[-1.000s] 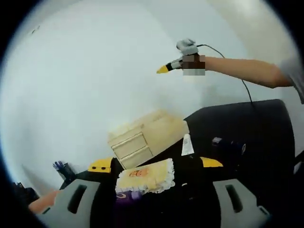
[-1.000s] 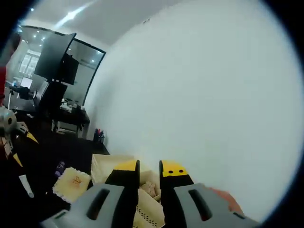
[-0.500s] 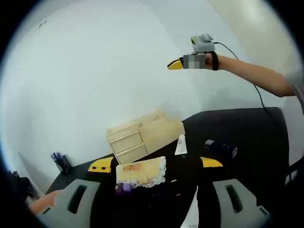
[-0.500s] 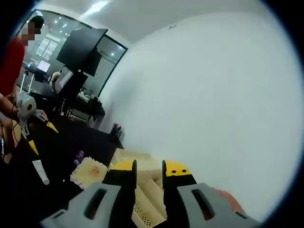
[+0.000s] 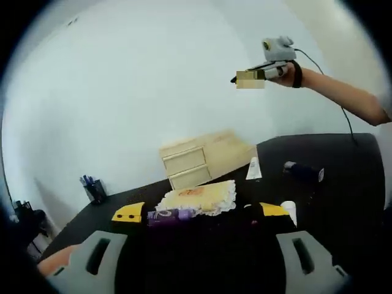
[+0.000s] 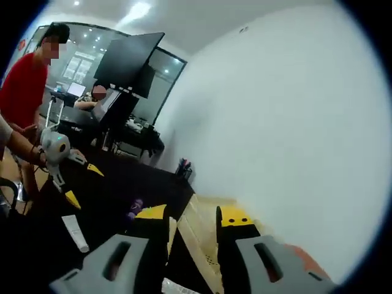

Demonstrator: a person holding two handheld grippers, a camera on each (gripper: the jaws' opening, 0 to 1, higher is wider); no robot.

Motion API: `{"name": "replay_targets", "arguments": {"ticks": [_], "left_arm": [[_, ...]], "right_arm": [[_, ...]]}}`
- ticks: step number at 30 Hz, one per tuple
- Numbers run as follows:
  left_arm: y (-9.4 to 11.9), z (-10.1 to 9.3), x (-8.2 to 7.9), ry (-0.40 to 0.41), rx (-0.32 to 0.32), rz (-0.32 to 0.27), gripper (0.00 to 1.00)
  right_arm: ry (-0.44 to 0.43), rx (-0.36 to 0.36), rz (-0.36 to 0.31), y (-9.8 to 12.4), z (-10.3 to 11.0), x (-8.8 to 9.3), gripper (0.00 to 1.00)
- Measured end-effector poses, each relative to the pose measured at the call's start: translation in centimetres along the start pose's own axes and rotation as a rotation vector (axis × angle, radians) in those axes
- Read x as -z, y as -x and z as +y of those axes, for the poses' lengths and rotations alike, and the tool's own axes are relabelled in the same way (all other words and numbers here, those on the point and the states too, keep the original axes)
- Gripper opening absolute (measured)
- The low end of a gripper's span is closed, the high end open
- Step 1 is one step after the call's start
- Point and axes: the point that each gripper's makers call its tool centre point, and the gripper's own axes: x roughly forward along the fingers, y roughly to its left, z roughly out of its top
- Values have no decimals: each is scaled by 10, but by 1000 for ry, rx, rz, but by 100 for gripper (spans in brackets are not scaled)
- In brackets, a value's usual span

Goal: Open the drawer, pick up the cosmetic bottles from the table one by one, place them into the drawer, release the gripper, close the drawer, and move the gripper away

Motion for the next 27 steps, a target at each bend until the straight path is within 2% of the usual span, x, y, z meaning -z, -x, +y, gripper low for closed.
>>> {"name": "replay_targets", "arguments": {"ticks": [3,7,8,11,15,18,19,22,27], "left_arm": [[1,11,7,27,-16,1,68],[-3,26,21,60,-19,21,72],[-4,29,23,71,-18,25,74],[-9,36,30,98,-13,37,77],[-15,45,38,126,-11,43,80],[-23,56,43,157,-8,44,82],[-26,60,45,164,-8,45,83],[-33,72,49,174,-11,52,85],[-40,87,53,201,10,41,91]], "right_arm": [[-56,-44,21,-17,19,11,30],[-94,-99,79,-40,36,28,31],[-105,-118,105,-43,50,36,31],[-126,-168,143,-59,64,44,33],[-128,-195,158,-80,71,44,34],[-195,-245,143,-92,84,39,34],[-229,-242,127,-99,87,34,34],[-242,-247,127,-113,86,32,33],[-221,-284,156,-130,100,34,33]]}}
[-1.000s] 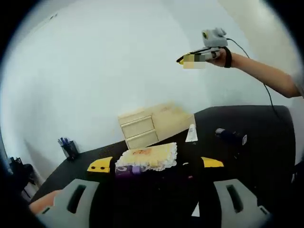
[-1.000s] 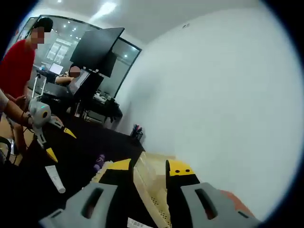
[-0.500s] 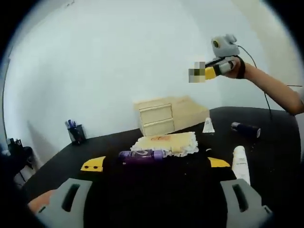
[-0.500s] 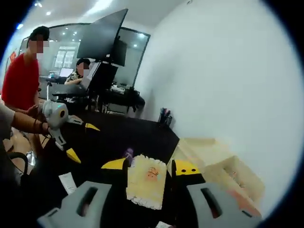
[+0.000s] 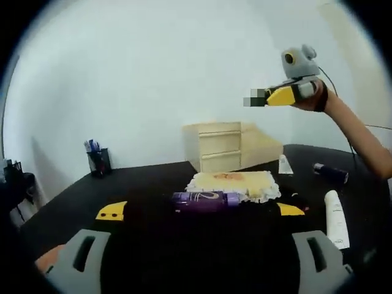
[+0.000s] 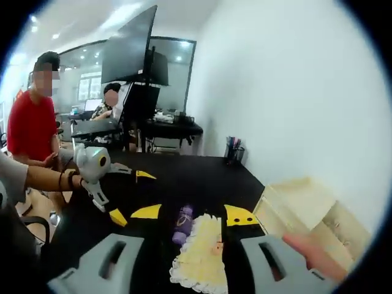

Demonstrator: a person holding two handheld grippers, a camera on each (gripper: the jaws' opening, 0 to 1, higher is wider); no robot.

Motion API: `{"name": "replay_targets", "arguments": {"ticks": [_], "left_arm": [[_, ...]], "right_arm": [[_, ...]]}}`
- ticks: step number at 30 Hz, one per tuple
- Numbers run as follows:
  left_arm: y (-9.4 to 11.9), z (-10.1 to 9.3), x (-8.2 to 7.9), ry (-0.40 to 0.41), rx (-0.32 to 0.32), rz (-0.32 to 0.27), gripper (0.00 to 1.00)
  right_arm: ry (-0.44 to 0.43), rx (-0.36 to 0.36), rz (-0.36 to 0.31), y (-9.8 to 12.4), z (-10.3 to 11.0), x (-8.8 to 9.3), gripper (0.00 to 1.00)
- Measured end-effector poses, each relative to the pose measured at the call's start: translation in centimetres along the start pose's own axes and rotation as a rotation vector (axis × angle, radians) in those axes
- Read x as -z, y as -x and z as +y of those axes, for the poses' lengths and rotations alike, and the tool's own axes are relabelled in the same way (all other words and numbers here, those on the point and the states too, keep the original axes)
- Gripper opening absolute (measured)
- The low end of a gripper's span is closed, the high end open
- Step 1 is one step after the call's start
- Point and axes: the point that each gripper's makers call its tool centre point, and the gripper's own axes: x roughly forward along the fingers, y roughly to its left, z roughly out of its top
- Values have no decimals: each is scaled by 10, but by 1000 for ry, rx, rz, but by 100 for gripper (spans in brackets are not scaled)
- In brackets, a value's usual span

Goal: Open the drawer, pick up the cosmetic bottles from the table one by one, place them into the drawer, release the gripper, close the drawer, and move the gripper away

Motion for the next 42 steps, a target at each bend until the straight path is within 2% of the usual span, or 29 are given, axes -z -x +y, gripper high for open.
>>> {"name": "replay_targets", "arguments": {"ticks": [3,7,9,13,15,20,27,42], "left_arm": [[-3,3,3,-3,17,-4,96],[-4,3,8,29,35,-22,96],[-5,5,11,39,39,-26,96],[-8,9,22,67,37,-9,96],[-6,6,16,86,49,-40,96],[-2,4,17,85,63,-44,92],[-2,2,21,60,54,-23,90],[-1,7,25,65,35,-10,87]], "right_arm": [[28,0,32,-12,0,-2,33],[37,-12,60,-25,2,-3,33],[58,-49,114,-31,11,7,33],[89,-10,179,-52,1,24,33],[83,-14,204,-60,-2,32,33],[38,-42,267,-69,1,59,29],[-2,-87,309,-74,5,70,22],[80,-66,487,-100,11,105,20]]}}
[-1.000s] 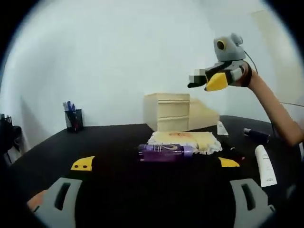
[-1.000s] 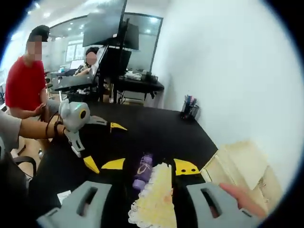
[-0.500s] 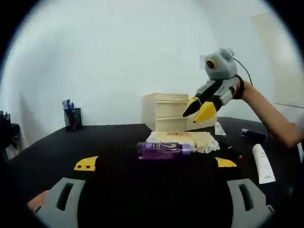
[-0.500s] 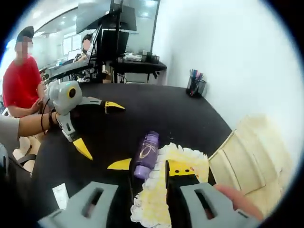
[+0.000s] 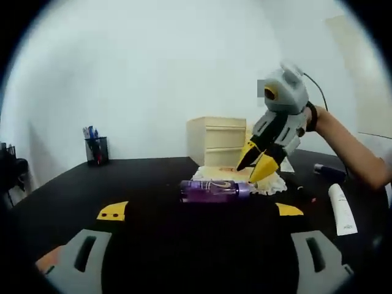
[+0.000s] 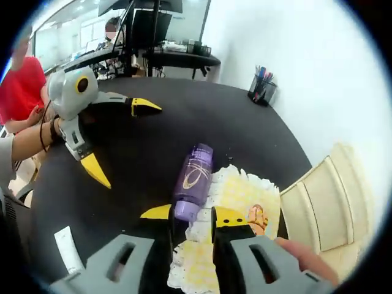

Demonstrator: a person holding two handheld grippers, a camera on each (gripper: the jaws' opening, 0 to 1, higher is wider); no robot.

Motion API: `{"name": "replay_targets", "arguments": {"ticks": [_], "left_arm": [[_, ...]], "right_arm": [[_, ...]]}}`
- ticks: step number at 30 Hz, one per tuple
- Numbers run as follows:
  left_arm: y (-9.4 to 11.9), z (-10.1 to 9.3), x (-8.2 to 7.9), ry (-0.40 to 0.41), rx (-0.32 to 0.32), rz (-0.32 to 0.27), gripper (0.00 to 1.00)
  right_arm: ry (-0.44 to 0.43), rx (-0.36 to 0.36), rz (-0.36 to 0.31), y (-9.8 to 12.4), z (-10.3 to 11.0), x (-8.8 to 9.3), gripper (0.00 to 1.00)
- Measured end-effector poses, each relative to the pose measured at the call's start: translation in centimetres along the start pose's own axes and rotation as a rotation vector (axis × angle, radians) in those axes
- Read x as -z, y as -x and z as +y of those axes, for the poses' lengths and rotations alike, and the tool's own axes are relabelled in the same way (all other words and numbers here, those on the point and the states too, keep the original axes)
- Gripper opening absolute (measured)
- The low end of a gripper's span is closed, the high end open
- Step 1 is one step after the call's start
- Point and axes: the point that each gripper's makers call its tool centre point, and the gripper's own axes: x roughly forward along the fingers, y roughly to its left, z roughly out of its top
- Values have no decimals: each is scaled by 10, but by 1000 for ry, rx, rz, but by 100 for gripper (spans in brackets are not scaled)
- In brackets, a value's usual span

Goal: Open the drawer, pick up the cosmetic bottles from the table one by one, place them into the drawer, release the gripper, close the drawer, and move the gripper away

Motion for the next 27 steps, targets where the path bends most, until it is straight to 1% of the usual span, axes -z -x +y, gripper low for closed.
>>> {"name": "replay_targets", "arguments": {"ticks": [4,7,8,9,11,12,14,17,19,20,22,23,25,26,27], "left_arm": [[0,1,0,-1,1,3,87],[-1,2,1,-2,3,4,87],[-1,2,1,-3,4,4,86],[-1,2,1,-3,4,5,86],[-1,4,1,-6,3,9,86],[-1,4,1,-7,4,9,86],[-1,4,2,-12,4,13,85],[-1,3,3,-17,3,17,85],[-1,2,3,-18,4,18,85],[-1,2,3,-19,4,19,85],[-1,1,3,-20,4,20,84],[-1,1,3,-21,3,20,84],[0,0,4,-22,3,21,84],[0,0,4,-22,3,21,83],[0,0,3,-21,4,20,83]], "right_arm": [[6,1,18,-7,3,3,20],[-1,24,42,-13,3,7,20],[-9,21,47,-14,2,7,20],[-38,15,45,-15,2,5,20],[-58,9,48,-15,6,9,20],[-87,2,47,-15,7,9,20],[-88,4,46,-17,7,10,20],[-119,-7,43,-20,6,10,20],[-137,-15,49,-24,9,13,20],[-138,-17,66,-25,11,16,18],[-126,-16,75,-29,12,18,17],[-115,-11,72,-29,11,17,17],[-47,18,55,-29,10,13,16],[-30,18,68,-28,11,14,16],[7,34,72,-28,10,14,16]]}}
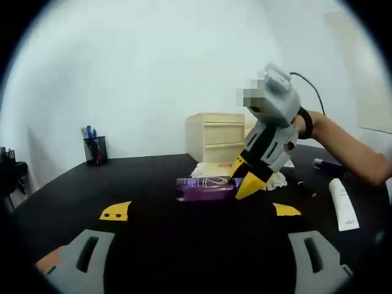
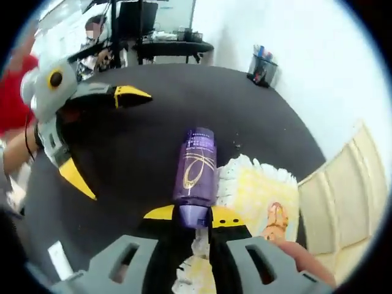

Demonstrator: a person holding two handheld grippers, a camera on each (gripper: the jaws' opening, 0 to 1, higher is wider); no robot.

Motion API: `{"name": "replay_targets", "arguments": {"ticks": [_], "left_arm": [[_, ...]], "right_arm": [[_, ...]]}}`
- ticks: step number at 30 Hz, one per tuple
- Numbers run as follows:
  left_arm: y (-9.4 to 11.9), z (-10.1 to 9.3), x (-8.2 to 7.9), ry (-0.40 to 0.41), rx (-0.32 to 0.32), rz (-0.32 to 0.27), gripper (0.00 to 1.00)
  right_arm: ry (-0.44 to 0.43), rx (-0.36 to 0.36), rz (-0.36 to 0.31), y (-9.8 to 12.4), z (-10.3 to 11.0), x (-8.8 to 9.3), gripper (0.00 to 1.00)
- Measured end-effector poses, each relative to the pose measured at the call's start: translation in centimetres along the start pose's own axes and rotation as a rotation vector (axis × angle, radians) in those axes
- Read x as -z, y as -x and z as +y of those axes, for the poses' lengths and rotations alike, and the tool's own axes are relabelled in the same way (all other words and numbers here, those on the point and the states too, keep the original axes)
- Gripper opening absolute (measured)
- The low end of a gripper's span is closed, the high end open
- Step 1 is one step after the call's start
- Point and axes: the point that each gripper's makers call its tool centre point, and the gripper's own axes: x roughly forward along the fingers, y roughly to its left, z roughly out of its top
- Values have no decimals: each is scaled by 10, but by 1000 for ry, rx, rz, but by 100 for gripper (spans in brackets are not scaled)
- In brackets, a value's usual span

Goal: Open the drawer, pick up the cosmetic bottles from the table one by one, place them into the drawer, release the gripper, close the drawer, and move the gripper away

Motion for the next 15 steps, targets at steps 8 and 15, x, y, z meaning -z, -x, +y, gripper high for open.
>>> {"name": "replay_targets", "arguments": {"ticks": [8,15], "left_arm": [[1,-7,2,-14,8,6,81],[4,-5,-5,-110,-18,-15,66]], "right_arm": [[318,68,-25,13,-1,-14,15],[459,58,-21,33,31,-9,15]]}}
